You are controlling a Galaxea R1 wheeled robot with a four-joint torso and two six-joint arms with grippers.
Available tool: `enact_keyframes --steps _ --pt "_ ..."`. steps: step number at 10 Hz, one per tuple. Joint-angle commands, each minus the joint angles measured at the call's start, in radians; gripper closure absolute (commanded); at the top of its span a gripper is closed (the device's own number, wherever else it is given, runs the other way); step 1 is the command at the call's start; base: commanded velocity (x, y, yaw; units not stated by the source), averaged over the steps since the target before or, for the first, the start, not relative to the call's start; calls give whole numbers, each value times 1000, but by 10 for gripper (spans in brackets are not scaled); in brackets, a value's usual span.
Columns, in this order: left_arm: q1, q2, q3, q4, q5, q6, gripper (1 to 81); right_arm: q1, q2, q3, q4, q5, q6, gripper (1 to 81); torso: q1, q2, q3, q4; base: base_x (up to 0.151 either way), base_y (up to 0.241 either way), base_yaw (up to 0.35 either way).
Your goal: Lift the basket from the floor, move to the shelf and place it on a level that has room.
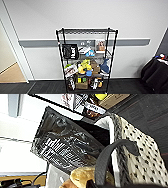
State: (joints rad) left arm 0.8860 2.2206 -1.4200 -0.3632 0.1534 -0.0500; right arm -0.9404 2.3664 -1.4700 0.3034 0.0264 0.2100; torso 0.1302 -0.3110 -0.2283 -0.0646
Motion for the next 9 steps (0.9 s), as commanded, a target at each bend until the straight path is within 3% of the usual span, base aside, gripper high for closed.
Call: enact_keyframes --steps 1,6,9 --pt "-115 -30 78 -17 -3 7 811 100 -31 94 22 3 5 811 0 0 0 0 0 0 0" --pt "-114 -34 88 -17 -3 10 811 93 -39 106 22 14 5 811 0 0 0 0 0 0 0" --pt "-114 -33 88 -17 -3 10 811 93 -39 108 22 14 5 811 -3 -2 1 0 99 0 0"
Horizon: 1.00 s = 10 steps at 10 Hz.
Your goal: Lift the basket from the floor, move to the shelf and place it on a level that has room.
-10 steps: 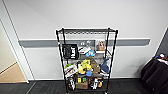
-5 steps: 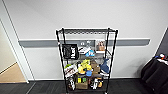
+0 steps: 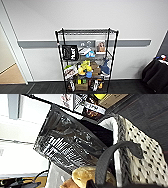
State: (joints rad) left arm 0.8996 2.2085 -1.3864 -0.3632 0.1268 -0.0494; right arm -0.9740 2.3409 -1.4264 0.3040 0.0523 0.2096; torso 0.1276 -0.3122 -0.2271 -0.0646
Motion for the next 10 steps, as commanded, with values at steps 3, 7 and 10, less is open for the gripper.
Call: enact_keyframes --steps 3,7,10 --pt "-127 -21 56 -17 24 9 811 126 -13 66 21 -12 5 811 0 0 0 0 125 0 0" --pt "-127 -19 61 -17 24 11 811 126 -13 69 21 -12 5 811 0 0 0 0 126 0 0" --pt "-127 -18 59 -17 24 11 811 126 -13 71 21 -12 5 811 0 0 0 0 126 0 0"
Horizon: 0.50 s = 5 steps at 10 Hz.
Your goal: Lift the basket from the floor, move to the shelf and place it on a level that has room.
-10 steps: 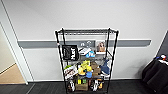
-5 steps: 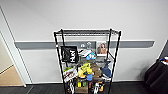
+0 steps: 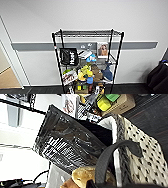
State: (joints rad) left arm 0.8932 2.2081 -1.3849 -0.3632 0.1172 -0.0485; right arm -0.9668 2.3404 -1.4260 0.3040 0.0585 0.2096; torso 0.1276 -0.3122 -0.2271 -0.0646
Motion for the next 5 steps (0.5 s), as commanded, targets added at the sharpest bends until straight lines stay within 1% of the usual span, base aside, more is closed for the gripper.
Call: enact_keyframes --steps 1,5 --pt "-121 -16 58 -17 33 10 811 119 -13 69 21 -19 5 811 0 0 0 0 125 0 0" --pt "-121 -14 55 -17 33 10 811 121 -13 66 21 -19 5 811 0 0 0 0 123 0 0"
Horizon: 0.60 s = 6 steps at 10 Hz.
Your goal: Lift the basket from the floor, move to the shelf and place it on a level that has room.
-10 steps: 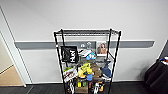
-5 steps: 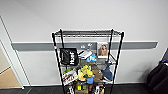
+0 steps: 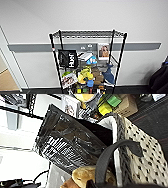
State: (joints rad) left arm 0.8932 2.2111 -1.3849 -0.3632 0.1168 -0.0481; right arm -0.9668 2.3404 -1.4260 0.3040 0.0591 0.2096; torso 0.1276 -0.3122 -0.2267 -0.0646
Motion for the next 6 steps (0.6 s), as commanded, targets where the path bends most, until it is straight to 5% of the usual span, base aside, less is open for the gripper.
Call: enact_keyframes --steps 1,6 --pt "-121 -17 55 -17 34 8 811 122 -13 66 21 -19 5 811 0 0 0 0 112 0 0" --pt "-118 -20 59 -17 34 10 811 119 -13 73 21 -19 4 811 0 0 0 0 103 0 0"
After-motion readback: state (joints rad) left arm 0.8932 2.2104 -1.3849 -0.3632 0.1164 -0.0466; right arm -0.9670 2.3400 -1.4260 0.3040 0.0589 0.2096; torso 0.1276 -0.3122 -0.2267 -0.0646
